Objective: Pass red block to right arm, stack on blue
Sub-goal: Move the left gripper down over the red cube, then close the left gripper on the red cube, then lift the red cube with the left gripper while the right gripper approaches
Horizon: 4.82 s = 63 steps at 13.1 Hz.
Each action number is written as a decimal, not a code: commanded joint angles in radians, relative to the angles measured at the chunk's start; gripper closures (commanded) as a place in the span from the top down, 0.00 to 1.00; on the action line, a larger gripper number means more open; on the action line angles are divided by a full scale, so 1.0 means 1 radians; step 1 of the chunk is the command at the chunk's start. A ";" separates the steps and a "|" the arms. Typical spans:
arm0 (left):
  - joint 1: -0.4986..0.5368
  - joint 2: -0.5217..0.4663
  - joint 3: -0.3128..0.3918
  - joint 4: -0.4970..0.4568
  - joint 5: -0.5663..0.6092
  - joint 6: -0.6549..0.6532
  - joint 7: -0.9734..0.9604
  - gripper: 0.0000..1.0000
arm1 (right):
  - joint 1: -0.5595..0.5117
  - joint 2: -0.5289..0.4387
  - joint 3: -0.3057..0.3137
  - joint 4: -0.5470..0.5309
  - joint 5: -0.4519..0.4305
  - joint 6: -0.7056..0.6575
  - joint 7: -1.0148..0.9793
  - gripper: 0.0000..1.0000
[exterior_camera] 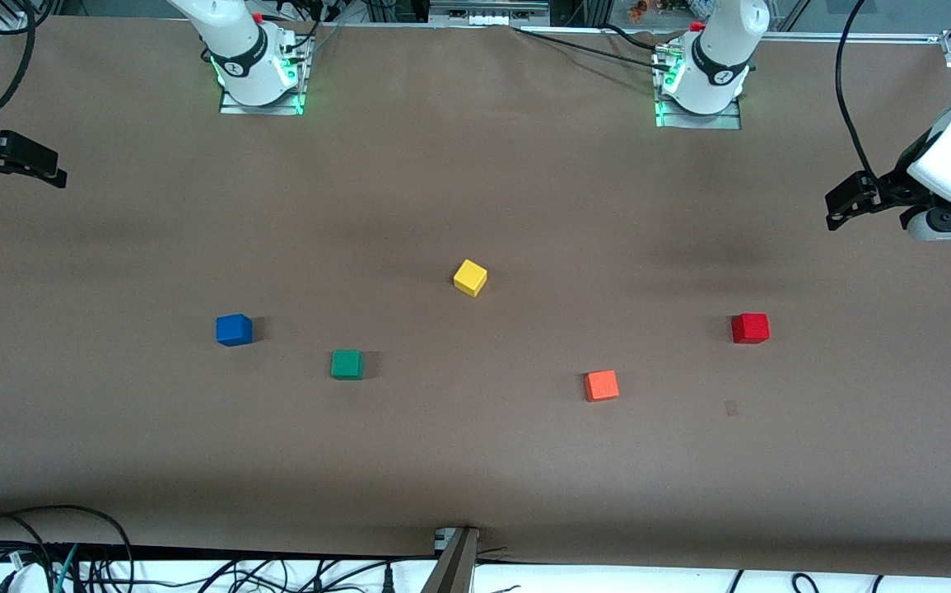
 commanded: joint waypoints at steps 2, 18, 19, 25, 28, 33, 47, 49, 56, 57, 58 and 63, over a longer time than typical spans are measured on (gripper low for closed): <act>-0.006 0.008 0.006 0.020 -0.013 -0.007 0.008 1.00 | -0.006 0.009 -0.002 0.023 -0.003 -0.006 -0.016 1.00; -0.006 0.034 0.005 0.009 -0.017 -0.064 0.025 1.00 | -0.006 0.011 -0.002 0.023 -0.004 -0.004 -0.016 1.00; -0.006 0.037 0.005 0.003 -0.017 -0.071 0.025 1.00 | -0.006 0.011 -0.002 0.023 -0.003 -0.004 -0.016 1.00; 0.026 0.152 0.005 -0.040 -0.016 0.108 0.026 1.00 | -0.007 0.011 -0.002 0.023 -0.004 0.000 -0.016 1.00; 0.026 0.245 0.005 -0.104 -0.017 0.325 0.028 1.00 | -0.007 0.011 -0.002 0.023 -0.003 0.000 -0.016 1.00; 0.035 0.342 0.005 -0.326 -0.016 0.695 0.029 1.00 | -0.007 0.011 -0.002 0.023 -0.003 0.002 -0.016 1.00; 0.083 0.515 0.005 -0.365 -0.002 0.886 0.091 1.00 | -0.007 0.015 -0.003 0.025 -0.003 0.003 -0.016 1.00; 0.083 0.528 0.005 -0.362 -0.002 0.889 0.091 1.00 | -0.007 0.015 -0.003 0.025 -0.003 0.003 -0.016 1.00; 0.083 0.528 0.003 -0.360 -0.014 0.887 0.091 0.00 | -0.004 0.028 0.000 0.023 -0.003 0.002 -0.012 1.00; 0.083 0.523 0.003 -0.360 -0.014 0.884 0.089 0.00 | -0.003 0.031 0.000 0.023 -0.005 0.002 -0.007 1.00; 0.083 0.516 0.003 -0.354 -0.014 0.880 0.089 0.00 | -0.001 0.034 0.000 0.023 -0.005 0.002 -0.004 1.00; 0.083 0.450 -0.035 -0.273 -0.016 0.715 0.123 0.00 | 0.006 0.080 0.006 0.023 0.003 -0.006 -0.004 1.00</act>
